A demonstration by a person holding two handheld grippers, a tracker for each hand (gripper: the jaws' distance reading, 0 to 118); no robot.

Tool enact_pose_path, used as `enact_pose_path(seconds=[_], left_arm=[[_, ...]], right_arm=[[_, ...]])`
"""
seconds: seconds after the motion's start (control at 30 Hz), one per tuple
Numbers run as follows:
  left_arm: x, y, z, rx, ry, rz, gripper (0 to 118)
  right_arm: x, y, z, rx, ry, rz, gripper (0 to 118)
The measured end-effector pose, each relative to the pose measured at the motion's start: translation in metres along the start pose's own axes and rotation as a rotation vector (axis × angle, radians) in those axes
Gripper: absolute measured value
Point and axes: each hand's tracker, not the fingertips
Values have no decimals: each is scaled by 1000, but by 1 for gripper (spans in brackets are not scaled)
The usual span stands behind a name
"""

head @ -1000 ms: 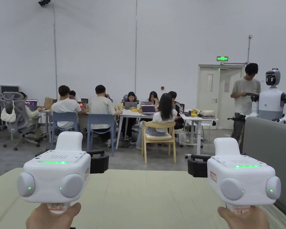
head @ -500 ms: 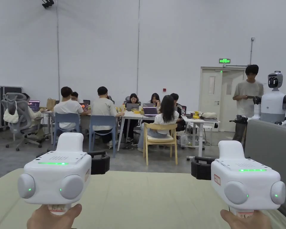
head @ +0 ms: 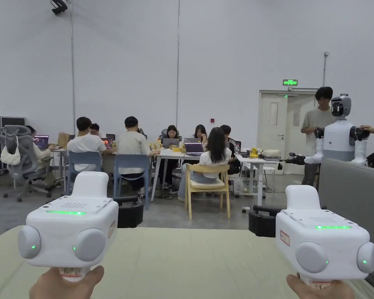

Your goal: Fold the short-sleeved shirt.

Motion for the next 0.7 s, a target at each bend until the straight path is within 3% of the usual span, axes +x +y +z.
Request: enact_pose_path(seconds=[0.13,0.17,0.2,0.23,0.27,0.3,0.33,0.47,0.7], left_arm=[[2,0,2,23,-81,-10,115],[3,-1,3,27,-119,-19,73],[7,-3,1,26,-98,-42,14],[12,-5,-3,21,-49,-60,0],[18,-9,0,57,9,-69,0],[18,-9,0,45,-43,-61,0],[19,-9,0,32,-79,-47,0],[27,-11,-2,44,-49,-60,0],[6,-20,-6,-1,-11,-4,0]], right_arm=[[3,0,8,26,1,-37,118],[2,-1,6,14,7,-37,109],[1,-5,7,15,7,-27,71],[-1,-8,5,14,-20,3,2],[-4,-13,3,-38,-108,53,3],[-4,-11,8,-8,-115,22,3],[3,-12,7,-32,-5,-12,3],[8,-22,5,-38,-65,19,3],[-1,-18,1,-27,37,28,3]])
